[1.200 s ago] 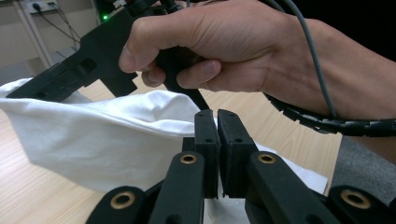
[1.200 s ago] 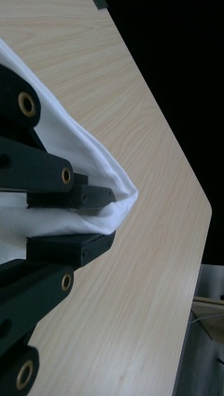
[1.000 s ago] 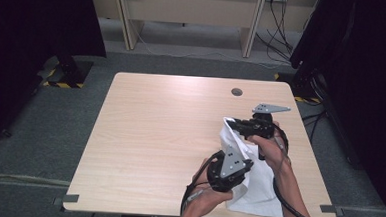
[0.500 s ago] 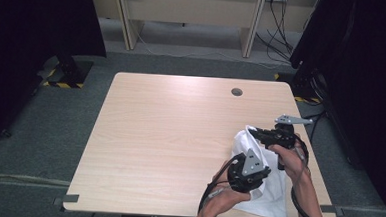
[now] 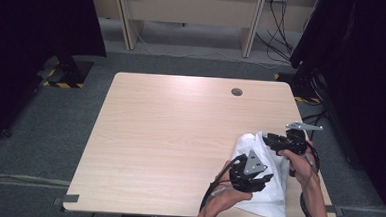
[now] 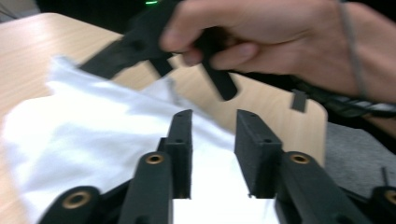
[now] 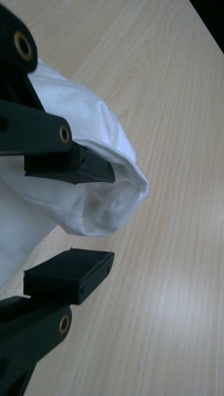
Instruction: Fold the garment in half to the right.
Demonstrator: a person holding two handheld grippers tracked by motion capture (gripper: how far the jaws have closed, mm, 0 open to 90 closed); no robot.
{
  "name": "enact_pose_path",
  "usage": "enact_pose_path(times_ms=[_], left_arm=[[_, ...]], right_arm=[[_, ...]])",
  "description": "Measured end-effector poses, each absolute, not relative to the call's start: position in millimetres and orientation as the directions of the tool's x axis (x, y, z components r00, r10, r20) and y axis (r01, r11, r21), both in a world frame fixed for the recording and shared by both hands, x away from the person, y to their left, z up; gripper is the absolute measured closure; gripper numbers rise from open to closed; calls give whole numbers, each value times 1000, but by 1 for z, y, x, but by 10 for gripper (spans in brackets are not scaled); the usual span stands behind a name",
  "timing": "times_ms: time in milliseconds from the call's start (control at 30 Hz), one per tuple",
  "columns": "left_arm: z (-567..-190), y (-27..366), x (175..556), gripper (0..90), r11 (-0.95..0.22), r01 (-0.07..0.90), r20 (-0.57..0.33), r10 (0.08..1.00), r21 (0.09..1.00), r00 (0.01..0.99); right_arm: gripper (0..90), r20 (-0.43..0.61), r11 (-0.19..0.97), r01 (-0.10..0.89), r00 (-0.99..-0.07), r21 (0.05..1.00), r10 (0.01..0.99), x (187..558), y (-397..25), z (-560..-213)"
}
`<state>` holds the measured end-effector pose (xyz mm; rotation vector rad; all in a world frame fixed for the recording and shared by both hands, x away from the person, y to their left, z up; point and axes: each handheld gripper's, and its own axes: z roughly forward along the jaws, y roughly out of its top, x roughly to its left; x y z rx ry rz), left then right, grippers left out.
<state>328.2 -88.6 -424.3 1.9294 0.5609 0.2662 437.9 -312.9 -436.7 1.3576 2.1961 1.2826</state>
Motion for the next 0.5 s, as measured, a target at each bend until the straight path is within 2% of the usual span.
enact_pose_path(times_ms=[100, 267, 500], left_arm=[[-426, -78, 331, 587, -337, 265, -54, 525, 903, 849], [-430, -64, 334, 537, -353, 275, -33, 560, 894, 828], [-430, -48, 335, 417, -353, 300, -31, 602, 886, 798]], right_arm=[[433, 231, 147, 596, -511, 789, 828, 432, -318, -434], [388, 245, 119, 598, -491, 792, 836, 425, -324, -430], [312, 265, 100, 597, -492, 796, 829, 412, -322, -427]])
